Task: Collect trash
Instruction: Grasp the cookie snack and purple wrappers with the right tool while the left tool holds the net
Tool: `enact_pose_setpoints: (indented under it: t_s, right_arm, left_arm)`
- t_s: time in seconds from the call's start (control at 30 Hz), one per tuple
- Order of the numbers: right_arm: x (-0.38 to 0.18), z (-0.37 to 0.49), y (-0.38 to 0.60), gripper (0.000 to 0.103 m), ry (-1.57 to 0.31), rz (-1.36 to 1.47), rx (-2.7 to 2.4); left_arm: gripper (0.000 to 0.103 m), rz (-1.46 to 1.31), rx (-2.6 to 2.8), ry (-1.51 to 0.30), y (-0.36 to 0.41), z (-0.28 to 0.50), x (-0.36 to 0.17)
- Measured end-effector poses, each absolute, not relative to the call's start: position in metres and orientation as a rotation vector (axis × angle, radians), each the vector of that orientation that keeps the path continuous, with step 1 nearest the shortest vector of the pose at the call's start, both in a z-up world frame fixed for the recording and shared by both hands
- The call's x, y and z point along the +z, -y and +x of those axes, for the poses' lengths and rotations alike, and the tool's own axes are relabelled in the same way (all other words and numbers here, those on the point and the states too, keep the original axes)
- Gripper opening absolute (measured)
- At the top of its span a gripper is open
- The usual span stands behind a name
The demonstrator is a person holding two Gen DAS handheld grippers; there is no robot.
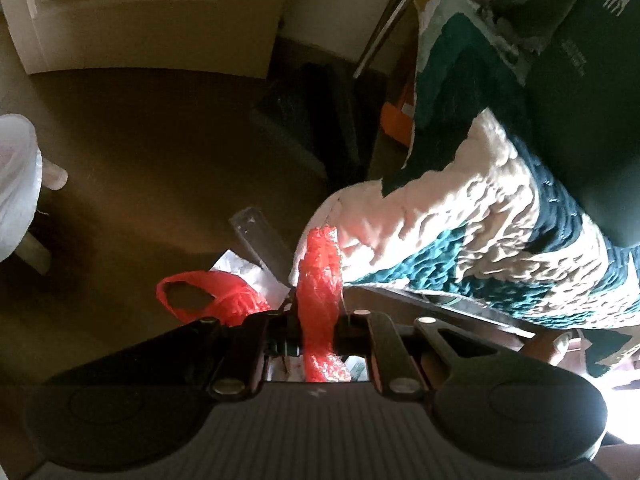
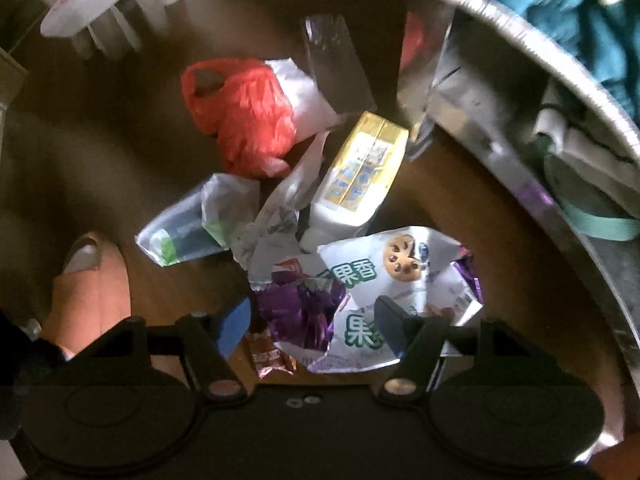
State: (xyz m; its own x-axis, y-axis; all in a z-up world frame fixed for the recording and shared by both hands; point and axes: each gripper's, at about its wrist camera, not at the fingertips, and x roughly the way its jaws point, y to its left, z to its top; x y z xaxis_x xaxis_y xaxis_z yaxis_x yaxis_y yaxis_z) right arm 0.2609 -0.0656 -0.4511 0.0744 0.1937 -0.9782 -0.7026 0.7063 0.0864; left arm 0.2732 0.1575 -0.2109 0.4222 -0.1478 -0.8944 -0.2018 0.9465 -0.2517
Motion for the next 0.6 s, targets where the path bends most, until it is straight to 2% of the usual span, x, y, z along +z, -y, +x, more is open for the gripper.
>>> enact_pose_setpoints:
  t_s: [0.03,0.07,0.2,0.4,0.6]
  right_arm:
    - [-0.455,0.262,0.065,0.056,-1.347,-0.473,0.716]
    - [-0.458,0.262,0.063,0.045,-1.352,-0.476,0.718]
    - [-0.459,0.262,0.063,0.033,-1.342,-0.469,0.737]
    - [-0.431,0.256,0.061,0.028,-1.275,-0.477,0.753]
    - [-0.361,0.248,0.07,0.028,-1.231,-0.388,0.713]
  left_arm:
    - [0.011,-0.346,0.035,-1.146,-0.158,0.274,-0.213]
    - [0.011,-0.347,0.035,-1.151,-0.158,0.274,-0.214]
    - [0.011,-0.336,0.036,-1.148,-0.157,0.274,-0.215]
    - [0.011,-0.315,0.039,-1.127,-0.157,0.272,-0.209]
    - [0.011,-0.295,0.045,-1.083,-0.157,0.265,-0.196]
